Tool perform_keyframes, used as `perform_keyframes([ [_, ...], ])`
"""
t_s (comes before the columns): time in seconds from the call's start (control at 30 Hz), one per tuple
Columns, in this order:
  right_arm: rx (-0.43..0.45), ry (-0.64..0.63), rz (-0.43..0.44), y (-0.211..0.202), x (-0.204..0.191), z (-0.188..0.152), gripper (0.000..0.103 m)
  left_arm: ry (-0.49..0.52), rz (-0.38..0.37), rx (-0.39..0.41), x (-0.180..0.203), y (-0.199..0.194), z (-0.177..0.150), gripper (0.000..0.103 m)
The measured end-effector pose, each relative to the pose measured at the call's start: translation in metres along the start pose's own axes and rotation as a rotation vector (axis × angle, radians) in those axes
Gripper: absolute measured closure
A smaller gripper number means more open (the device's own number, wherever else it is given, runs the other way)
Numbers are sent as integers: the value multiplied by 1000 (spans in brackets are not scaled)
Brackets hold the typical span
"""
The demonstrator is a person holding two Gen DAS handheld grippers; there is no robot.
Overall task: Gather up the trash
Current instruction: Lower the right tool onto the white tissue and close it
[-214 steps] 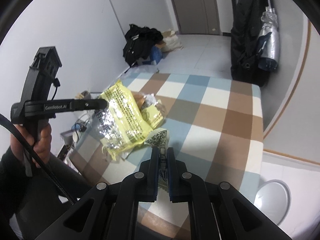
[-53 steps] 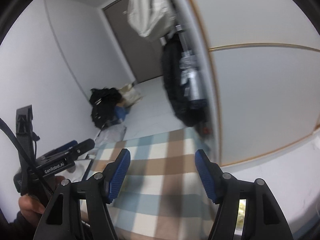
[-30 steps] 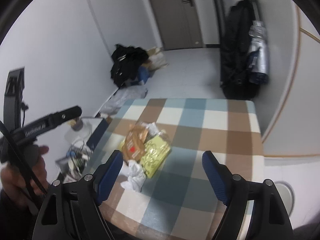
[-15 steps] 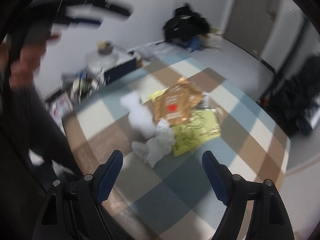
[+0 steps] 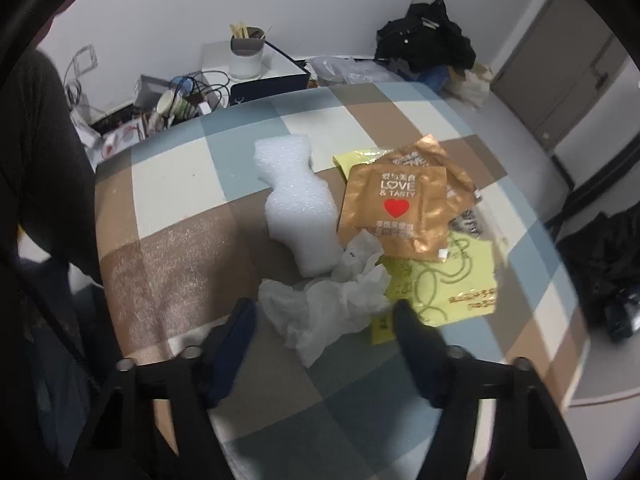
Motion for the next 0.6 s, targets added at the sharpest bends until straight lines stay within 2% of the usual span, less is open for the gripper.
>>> perform_keyframes([
  [0.27, 31, 62, 79, 0, -3, 1, 74, -14, -5, -13, -2, 2, 0, 15],
  [0.5, 35, 94, 102, -3, -6, 0, 86, -13, 11, -18, -3, 6, 0, 16],
  [0.6, 46, 135, 104, -9, -1, -1, 88, -6, 14, -25, -3, 7, -1, 15],
])
Point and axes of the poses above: each gripper's, at about its wrist camera, not at the fingertips, and y roughly the way its jaws point, x to its right, z to its top, the point moved 9 cm from there along y, roughly the way its jaws point, and after that the axes turned 7 degrees about -y, right-handed, at the moved point
